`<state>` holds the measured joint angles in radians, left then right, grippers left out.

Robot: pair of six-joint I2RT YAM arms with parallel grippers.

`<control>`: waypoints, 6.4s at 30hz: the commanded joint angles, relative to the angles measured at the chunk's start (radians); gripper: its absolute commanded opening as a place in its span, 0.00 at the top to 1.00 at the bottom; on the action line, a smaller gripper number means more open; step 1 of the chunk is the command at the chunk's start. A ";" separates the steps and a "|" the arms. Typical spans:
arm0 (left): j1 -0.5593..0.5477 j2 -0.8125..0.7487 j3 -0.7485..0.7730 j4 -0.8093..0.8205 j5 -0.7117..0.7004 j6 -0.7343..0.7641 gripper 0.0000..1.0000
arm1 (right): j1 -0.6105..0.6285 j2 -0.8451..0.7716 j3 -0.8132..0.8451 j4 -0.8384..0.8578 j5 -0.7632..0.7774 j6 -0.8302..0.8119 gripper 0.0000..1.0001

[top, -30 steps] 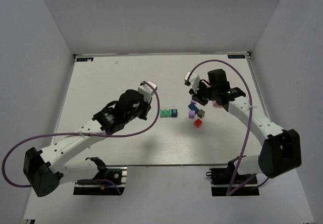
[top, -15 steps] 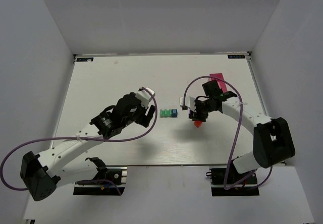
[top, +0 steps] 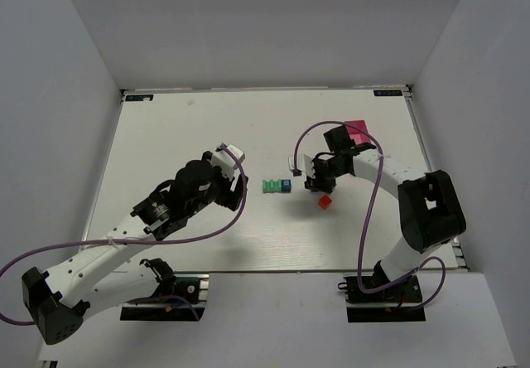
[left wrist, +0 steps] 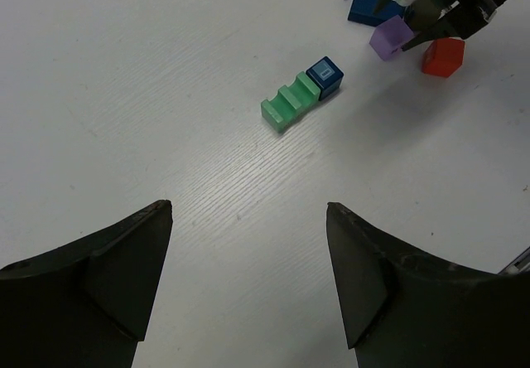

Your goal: Build the wood block tower

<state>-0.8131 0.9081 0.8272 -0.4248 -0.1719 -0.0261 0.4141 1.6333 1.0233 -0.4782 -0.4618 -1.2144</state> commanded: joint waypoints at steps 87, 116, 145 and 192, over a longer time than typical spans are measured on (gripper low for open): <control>0.005 -0.052 -0.017 0.021 -0.034 0.014 0.14 | 0.292 0.252 0.505 -0.214 0.084 0.322 1.00; 0.005 -0.052 -0.017 0.021 -0.034 0.014 0.14 | 0.338 0.318 0.535 -0.116 0.152 0.435 0.99; 0.005 -0.052 -0.026 0.021 -0.034 0.023 0.14 | 0.334 0.353 0.563 -0.146 0.138 0.357 0.95; 0.005 -0.052 -0.026 0.021 -0.034 0.023 0.14 | 0.331 0.359 0.555 -0.166 0.143 0.329 0.86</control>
<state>-0.8131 0.8757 0.8062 -0.4179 -0.1978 -0.0074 0.7464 1.9869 1.5429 -0.6300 -0.3126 -0.8726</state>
